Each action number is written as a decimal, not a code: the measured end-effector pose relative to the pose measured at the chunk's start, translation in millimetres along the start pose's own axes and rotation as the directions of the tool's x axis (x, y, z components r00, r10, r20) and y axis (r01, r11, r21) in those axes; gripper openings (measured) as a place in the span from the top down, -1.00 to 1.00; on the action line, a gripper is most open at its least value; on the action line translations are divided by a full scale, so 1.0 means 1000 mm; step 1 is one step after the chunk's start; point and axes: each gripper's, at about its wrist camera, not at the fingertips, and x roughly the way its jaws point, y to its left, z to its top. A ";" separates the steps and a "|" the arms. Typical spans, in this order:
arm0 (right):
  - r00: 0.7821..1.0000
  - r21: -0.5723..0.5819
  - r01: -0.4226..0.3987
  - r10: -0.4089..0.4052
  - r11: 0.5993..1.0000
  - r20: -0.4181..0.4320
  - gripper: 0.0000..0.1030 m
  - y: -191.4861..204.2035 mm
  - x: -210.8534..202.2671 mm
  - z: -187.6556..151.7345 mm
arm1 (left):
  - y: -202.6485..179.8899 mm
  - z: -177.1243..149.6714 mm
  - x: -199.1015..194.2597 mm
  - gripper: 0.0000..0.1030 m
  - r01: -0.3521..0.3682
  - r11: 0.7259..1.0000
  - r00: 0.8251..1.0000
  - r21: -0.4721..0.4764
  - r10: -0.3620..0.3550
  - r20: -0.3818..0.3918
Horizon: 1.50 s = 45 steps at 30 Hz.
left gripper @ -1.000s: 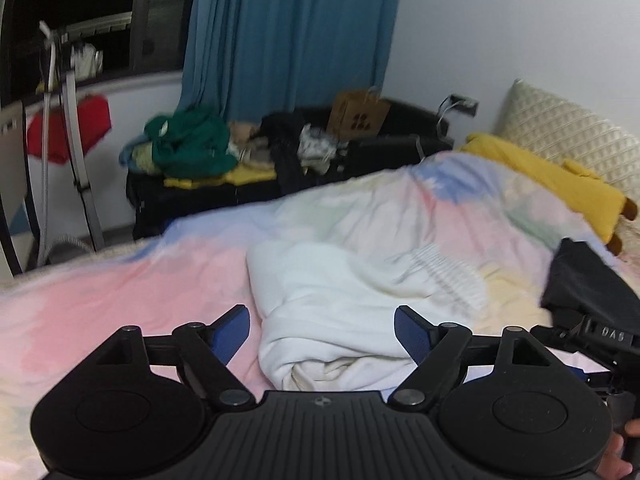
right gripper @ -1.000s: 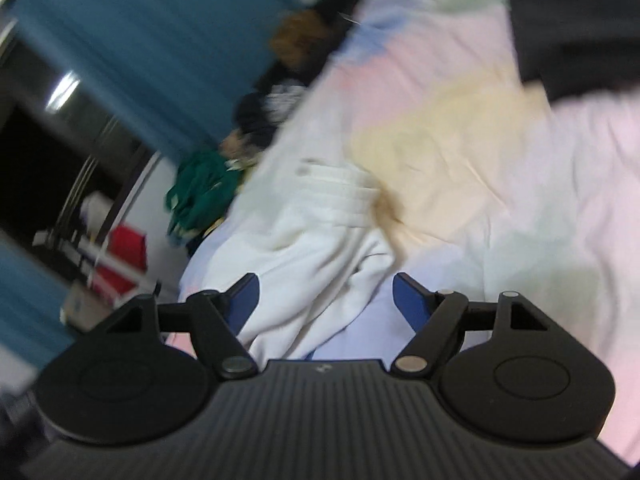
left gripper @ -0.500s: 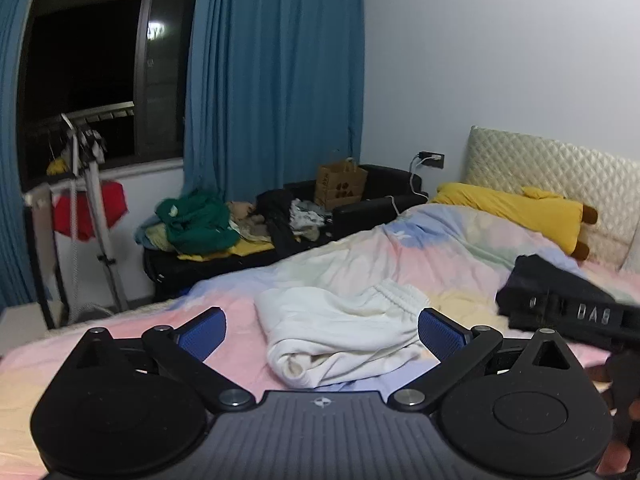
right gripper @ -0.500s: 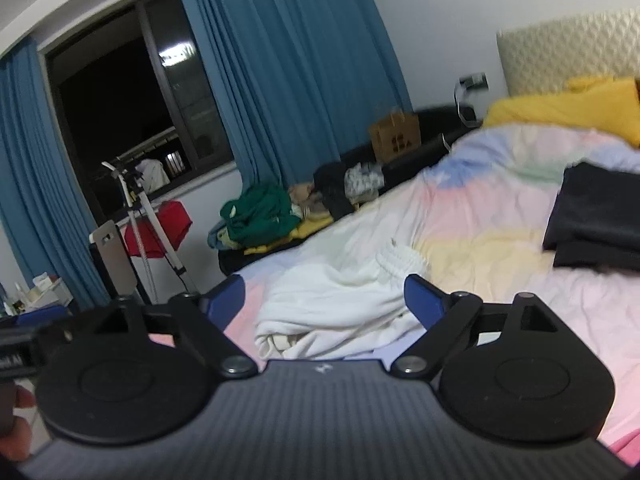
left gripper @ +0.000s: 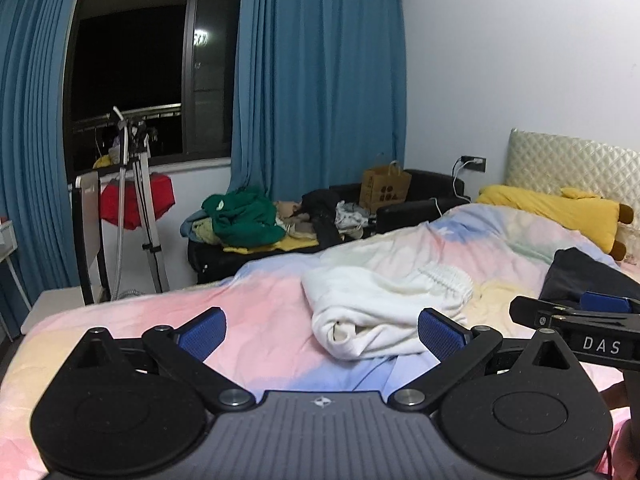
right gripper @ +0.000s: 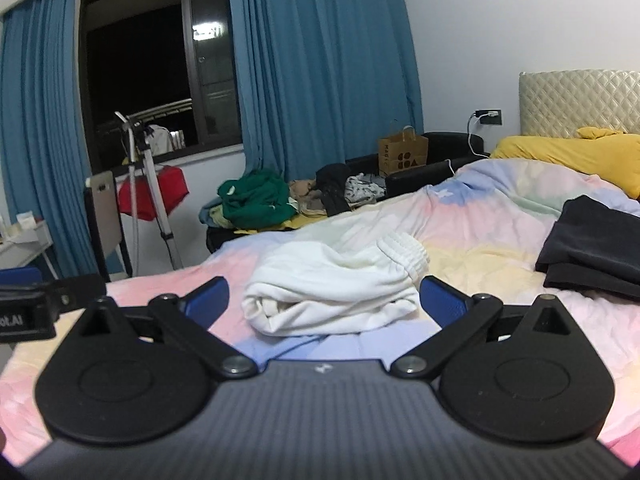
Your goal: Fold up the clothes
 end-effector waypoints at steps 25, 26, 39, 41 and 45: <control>0.996 -0.073 0.084 -0.085 0.994 -0.014 -1.00 0.019 0.025 -0.040 | 0.007 -0.038 0.052 -0.99 -0.028 0.999 0.995 -0.020 0.025 -0.101; 0.996 -0.080 0.084 -0.085 0.993 -0.013 -1.00 0.020 0.025 -0.040 | 0.006 -0.038 0.052 -1.00 -0.029 0.999 0.995 -0.021 0.027 -0.101; 0.998 0.002 0.050 -0.050 0.999 -0.023 -1.00 0.006 0.024 -0.037 | 0.007 -0.040 0.037 -1.00 -0.061 0.998 0.994 -0.025 0.058 -0.095; 0.998 0.006 0.047 -0.047 0.999 -0.032 -1.00 0.006 0.025 -0.037 | 0.006 -0.040 0.037 -1.00 -0.062 0.998 0.994 -0.030 0.059 -0.096; 0.998 0.001 0.048 -0.048 0.999 -0.042 -1.00 0.006 0.028 -0.037 | 0.007 -0.040 0.037 -1.00 -0.069 0.997 0.993 -0.035 0.065 -0.100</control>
